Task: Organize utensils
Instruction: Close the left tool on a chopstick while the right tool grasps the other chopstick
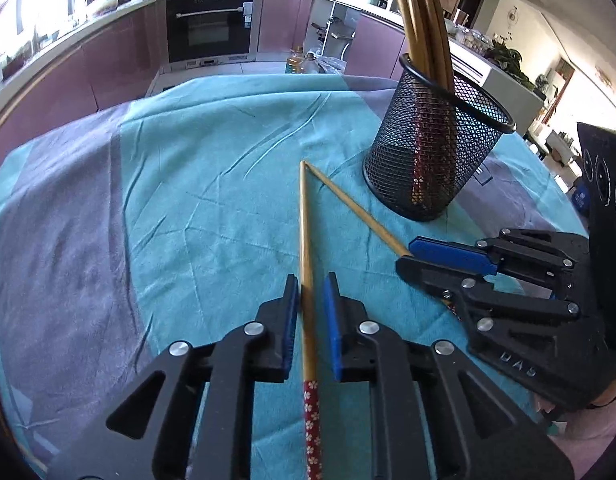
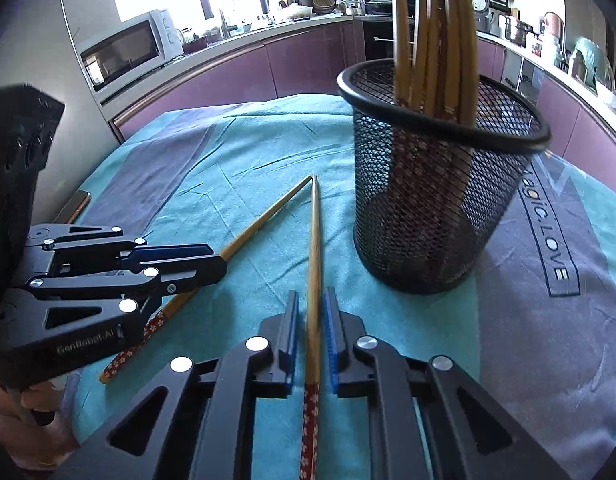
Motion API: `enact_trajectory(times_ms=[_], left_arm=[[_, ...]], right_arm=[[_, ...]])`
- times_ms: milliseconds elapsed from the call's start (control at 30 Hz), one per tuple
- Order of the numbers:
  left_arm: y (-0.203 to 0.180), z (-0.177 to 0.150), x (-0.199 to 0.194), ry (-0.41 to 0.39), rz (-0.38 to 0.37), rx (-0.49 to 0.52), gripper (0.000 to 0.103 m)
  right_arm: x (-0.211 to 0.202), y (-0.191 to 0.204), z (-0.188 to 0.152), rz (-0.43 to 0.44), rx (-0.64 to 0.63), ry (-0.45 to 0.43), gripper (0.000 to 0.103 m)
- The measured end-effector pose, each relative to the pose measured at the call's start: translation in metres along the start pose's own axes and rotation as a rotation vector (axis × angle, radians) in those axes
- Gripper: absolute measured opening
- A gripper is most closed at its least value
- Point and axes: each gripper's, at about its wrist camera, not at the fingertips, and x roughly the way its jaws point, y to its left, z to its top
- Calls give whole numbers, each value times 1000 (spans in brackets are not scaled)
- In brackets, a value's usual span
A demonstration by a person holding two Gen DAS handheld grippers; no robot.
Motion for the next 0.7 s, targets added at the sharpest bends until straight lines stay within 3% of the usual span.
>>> enact_trajectory(times_ms=[700], left_arm=[[2,7,3,-16,12,-35,7]], right_arm=[[-10,-27,-1,54,110,-37,6]])
